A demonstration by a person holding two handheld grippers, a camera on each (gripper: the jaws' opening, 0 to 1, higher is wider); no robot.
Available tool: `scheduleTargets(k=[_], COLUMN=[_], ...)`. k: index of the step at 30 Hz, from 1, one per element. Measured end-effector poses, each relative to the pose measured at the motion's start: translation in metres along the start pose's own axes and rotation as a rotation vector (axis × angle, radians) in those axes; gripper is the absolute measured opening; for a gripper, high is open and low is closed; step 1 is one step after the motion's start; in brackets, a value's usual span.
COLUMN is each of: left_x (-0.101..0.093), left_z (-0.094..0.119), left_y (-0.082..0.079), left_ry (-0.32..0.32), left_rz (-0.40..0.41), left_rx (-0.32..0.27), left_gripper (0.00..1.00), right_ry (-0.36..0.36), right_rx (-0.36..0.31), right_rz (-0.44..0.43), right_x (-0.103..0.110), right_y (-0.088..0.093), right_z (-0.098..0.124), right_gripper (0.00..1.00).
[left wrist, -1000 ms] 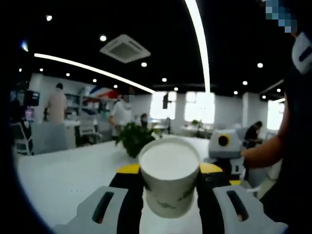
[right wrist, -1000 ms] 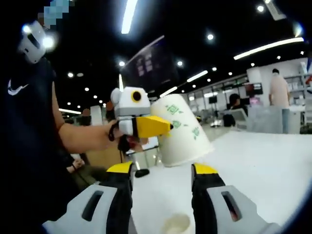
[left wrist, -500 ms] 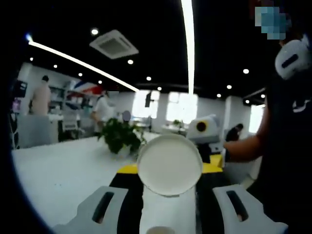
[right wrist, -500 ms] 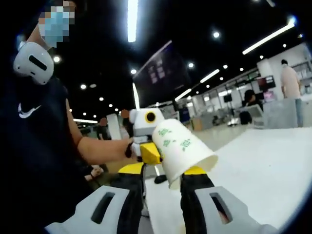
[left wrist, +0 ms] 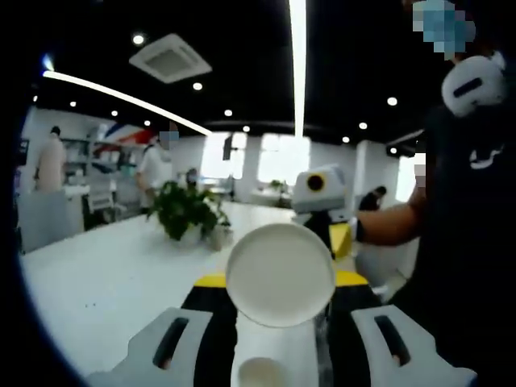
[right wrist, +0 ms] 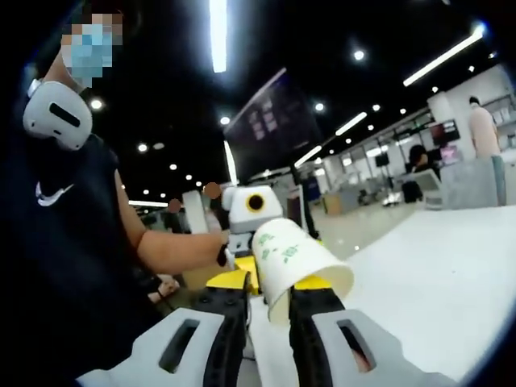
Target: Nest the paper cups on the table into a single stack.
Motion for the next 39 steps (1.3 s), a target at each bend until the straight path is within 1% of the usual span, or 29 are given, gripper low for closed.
scheduleTargets(k=[6,8,14,15,16,18,19,20,21,23,24,26,27,28,29,31,32,33,34,35,36,37,39], left_x=[-0.001,-0.002,-0.001,-0.001,0.0,0.002,0.003,0.005,0.004,0.003,0.004,0.005,0.008,0.011,0.014,0.022,0.024,0.028,0.03,0.03,0.031,0.034,0.036], left_z=[0.002,0.002,0.004,0.004,0.005,0.006,0.007,0.007,0.007,0.007,0.007,0.008,0.009,0.011,0.012,0.015,0.016,0.018,0.021,0.022,0.024,0.027,0.032], left_y=[0.006,0.008,0.01,0.01,0.009,0.008,0.008,0.006,0.006,0.006,0.006,0.007,0.008,0.01,0.011,0.013,0.013,0.013,0.013,0.013,0.013,0.013,0.019], left_ry=[0.001,0.003,0.006,0.005,0.002,-0.009,-0.016,-0.03,-0.026,-0.022,-0.03,-0.039,-0.061,-0.094,-0.116,-0.173,-0.189,-0.22,-0.235,-0.234,-0.249,-0.276,-0.314], left_rz=[0.005,0.005,0.01,0.021,0.026,0.026,0.03,0.029,0.032,0.033,0.036,0.04,0.037,0.05,0.057,0.062,0.062,0.055,0.051,0.046,0.044,0.016,-0.033], left_rx=[0.018,0.024,0.024,0.024,0.024,0.013,0.01,-0.007,-0.013,-0.01,-0.009,-0.002,0.008,0.022,0.03,0.048,0.05,0.051,0.051,0.057,0.067,0.082,0.137], left_gripper=[0.41,0.4,0.4,0.39,0.33,0.3,0.31,0.34,0.37,0.38,0.41,0.49,0.53,0.59,0.7,0.84,0.92,0.98,0.99,0.99,0.99,0.99,0.99], right_ry=[-0.008,-0.014,-0.038,-0.042,-0.05,-0.06,-0.064,-0.065,-0.065,-0.066,-0.064,-0.057,-0.054,-0.05,-0.048,-0.046,-0.037,-0.019,-0.007,-0.005,-0.002,-0.004,-0.001], right_rx=[-0.009,-0.009,-0.01,-0.005,0.001,0.001,-0.003,-0.006,-0.01,-0.01,-0.009,-0.012,-0.013,-0.011,-0.007,0.002,0.014,0.029,0.052,0.061,0.07,0.088,0.123], right_rz=[-0.013,-0.014,-0.016,-0.015,-0.012,-0.011,-0.011,-0.011,-0.01,-0.01,-0.008,-0.003,0.0,0.004,0.007,0.008,0.01,0.006,0.001,0.01,0.015,0.015,0.037], right_x=[0.001,0.001,0.004,0.004,0.005,0.007,0.008,0.009,0.008,0.007,0.006,0.006,0.006,0.005,0.005,0.004,0.002,-0.001,-0.003,-0.003,-0.003,-0.004,-0.004], right_y=[-0.003,-0.003,-0.007,-0.007,-0.007,-0.007,-0.008,-0.009,-0.01,-0.01,-0.01,-0.012,-0.013,-0.015,-0.015,-0.017,-0.018,-0.018,-0.018,-0.018,-0.018,-0.017,-0.015], right_z=[0.0,0.0,-0.002,-0.002,-0.002,-0.002,-0.002,-0.002,-0.001,-0.001,0.0,0.0,0.0,0.001,0.001,0.002,0.003,0.003,0.004,0.003,0.003,0.004,0.004], right_gripper=[0.1,0.06,0.04,0.03,0.02,0.0,0.0,0.0,0.0,0.0,0.0,0.0,0.0,0.0,0.0,0.0,0.0,0.0,0.0,0.0,0.0,0.0,0.0])
Point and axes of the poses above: the point that each gripper's makers call its tool centre point, and the gripper's own axes: z roughly backward along the fingers, x roughly to its left, y roughly out of its underside, the point moved 4 cm from there along z, roughly backward along the fingers, and after that the axes turned 3 degrees about y, right-handed, at the moved point
